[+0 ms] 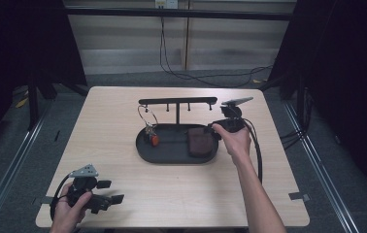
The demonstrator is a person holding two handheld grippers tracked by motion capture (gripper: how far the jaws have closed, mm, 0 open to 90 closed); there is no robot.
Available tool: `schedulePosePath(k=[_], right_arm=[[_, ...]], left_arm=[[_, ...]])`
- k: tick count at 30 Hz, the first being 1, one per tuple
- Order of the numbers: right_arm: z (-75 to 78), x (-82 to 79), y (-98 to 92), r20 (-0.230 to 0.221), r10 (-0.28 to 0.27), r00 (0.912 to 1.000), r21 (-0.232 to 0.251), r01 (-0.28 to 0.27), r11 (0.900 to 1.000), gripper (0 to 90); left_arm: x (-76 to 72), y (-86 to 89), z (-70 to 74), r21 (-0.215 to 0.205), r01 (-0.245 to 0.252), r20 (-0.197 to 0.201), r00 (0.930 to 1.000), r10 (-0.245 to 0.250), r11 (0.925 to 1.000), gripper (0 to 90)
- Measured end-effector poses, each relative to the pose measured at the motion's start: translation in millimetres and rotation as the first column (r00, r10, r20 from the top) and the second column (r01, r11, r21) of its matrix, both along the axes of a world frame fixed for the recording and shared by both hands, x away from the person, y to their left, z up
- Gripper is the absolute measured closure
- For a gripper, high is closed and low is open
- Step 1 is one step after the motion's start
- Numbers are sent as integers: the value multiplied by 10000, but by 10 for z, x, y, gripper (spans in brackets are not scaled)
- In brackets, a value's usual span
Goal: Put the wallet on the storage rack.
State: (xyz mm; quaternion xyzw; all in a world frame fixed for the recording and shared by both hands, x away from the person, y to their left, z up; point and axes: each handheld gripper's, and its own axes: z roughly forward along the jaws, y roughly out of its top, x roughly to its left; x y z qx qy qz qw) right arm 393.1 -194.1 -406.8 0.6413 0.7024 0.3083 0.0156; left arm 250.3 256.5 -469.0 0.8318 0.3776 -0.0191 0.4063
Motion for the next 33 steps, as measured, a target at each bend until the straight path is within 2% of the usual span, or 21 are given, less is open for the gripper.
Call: schedulePosePath(k=[5, 8, 11, 13, 14, 16, 20, 23, 30, 32, 33], right_arm=[[81, -112, -24, 723, 266, 9970, 43, -270, 9996, 257], [107, -195, -37, 1137, 388, 9928, 41, -395, 9992, 245], [89, -276, -44, 1113, 446, 9928, 132, -463, 9988, 226], [77, -346, -56, 1302, 387, 9907, 0, -390, 9992, 220], [61, -380, -71, 1316, 420, 9904, 189, -449, 9988, 218], [44, -429, -77, 1356, 485, 9896, 21, -493, 9988, 195], [22, -543, -111, 1669, 489, 9848, 94, -512, 9986, 196], [0, -634, -170, 2002, 378, 9790, 284, -444, 9986, 200], [-63, -896, -299, 2234, 290, 9743, 631, -442, 9970, 184], [-84, -964, -311, 2318, 303, 9723, 526, -436, 9977, 183], [-104, -1000, -310, 2243, 312, 9740, 441, -421, 9981, 180]], left_arm=[[21, 3, 9, 4, -80, 20, 10000, 80, 10000, 164], [33, 14, 9, -4, -173, 39, 9998, 173, 9999, 165], [39, 22, 11, -27, -313, 112, 9994, 313, 9995, 164], [40, 26, 12, -96, -325, 96, 9994, 326, 9994, 164], [42, 26, 12, -99, -338, 88, 9994, 339, 9994, 164], [48, 23, 9, -44, -325, 76, 9994, 325, 9995, 164], [43, 23, 6, -23, -315, 113, 9994, 316, 9995, 165], [41, 32, 8, -64, -320, 111, 9994, 321, 9995, 164], [39, 37, 5, -102, -337, 102, 9994, 338, 9994, 165], [38, 38, 4, -104, -421, 131, 9990, 422, 9991, 171], [35, 41, 4, -145, -474, 122, 9988, 476, 9988, 171]])
